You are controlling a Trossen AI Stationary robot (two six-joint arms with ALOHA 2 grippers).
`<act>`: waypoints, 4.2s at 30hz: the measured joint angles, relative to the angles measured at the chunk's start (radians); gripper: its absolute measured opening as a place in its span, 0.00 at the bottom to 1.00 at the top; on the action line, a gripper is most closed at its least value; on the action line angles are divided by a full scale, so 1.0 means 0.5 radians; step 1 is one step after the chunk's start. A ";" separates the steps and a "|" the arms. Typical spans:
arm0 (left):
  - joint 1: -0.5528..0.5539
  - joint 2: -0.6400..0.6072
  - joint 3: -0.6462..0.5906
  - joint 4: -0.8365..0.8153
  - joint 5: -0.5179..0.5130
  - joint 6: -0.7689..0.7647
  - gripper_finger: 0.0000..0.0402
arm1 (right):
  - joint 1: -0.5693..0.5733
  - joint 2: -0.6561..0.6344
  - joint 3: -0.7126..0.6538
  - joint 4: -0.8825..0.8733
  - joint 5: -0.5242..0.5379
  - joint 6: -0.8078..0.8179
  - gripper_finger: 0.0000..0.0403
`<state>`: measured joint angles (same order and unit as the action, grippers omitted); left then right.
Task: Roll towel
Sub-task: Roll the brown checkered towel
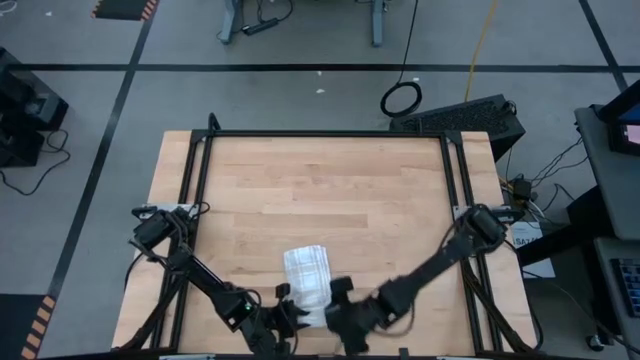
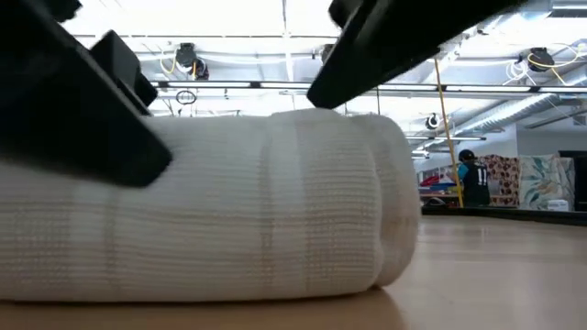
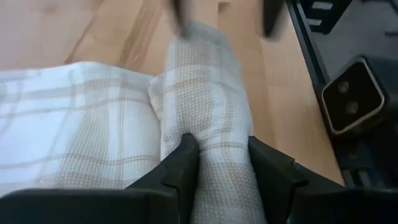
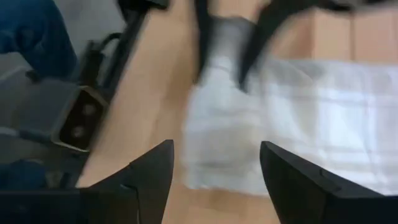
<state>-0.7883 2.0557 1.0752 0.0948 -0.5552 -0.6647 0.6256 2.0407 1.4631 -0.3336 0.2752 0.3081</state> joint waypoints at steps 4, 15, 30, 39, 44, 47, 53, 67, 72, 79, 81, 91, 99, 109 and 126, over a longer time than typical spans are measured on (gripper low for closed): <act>0.027 -0.009 -0.001 0.024 0.073 -0.181 0.31 | 0.170 0.108 0.001 0.107 0.405 -0.121 0.57; 0.128 -0.036 -0.005 0.048 0.227 -0.461 0.31 | 0.268 0.292 0.004 0.276 0.816 -0.386 0.59; 0.145 -0.036 -0.005 0.061 0.234 -0.856 0.31 | 0.153 0.299 0.007 0.258 0.655 -0.497 0.77; 0.087 -0.031 -0.005 0.075 0.112 -0.699 0.31 | 0.041 0.287 0.013 0.231 0.311 -0.466 0.46; 0.016 -0.040 -0.013 0.128 -0.100 -0.495 0.39 | -0.008 0.283 0.017 0.193 0.104 -0.353 0.35; -0.013 -0.104 -0.017 0.045 -0.117 -0.395 0.50 | -0.039 0.285 0.017 0.192 0.017 -0.277 0.33; -0.105 -0.388 -0.023 -0.298 -0.270 -0.259 0.69 | -0.154 0.286 0.016 0.182 -0.280 -0.017 0.32; -0.345 -0.244 -0.018 -0.260 -0.751 0.203 0.73 | -0.444 0.284 0.011 0.190 -0.926 0.293 0.32; -0.345 -0.188 -0.015 -0.145 -0.761 0.425 0.73 | -0.488 0.285 0.011 0.191 -1.032 0.375 0.32; -0.306 -0.127 -0.011 -0.005 -0.755 0.623 0.73 | -0.521 0.289 0.007 0.235 -1.147 0.476 0.32; -0.283 -0.107 -0.011 -0.012 -0.708 0.617 0.73 | -0.521 0.291 0.004 0.269 -1.151 0.498 0.32; -0.225 -0.070 -0.002 -0.158 -0.624 0.362 0.54 | -0.525 0.291 0.004 0.297 -1.174 0.550 0.34; -0.196 -0.074 -0.002 -0.211 -0.519 0.244 0.34 | -0.466 0.202 -0.002 0.289 -0.867 0.234 0.55; -0.089 -0.073 -0.004 -0.214 -0.340 0.137 0.32 | -0.093 -0.050 0.000 -0.061 0.020 -0.150 0.80; 0.021 -0.078 -0.005 -0.227 -0.164 -0.234 0.32 | 0.211 0.201 0.004 0.020 0.877 -0.382 0.85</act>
<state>-0.7778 2.0167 1.0729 -0.0185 -0.6372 -0.7820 0.7311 2.1410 1.4651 -0.3238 0.7136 0.1168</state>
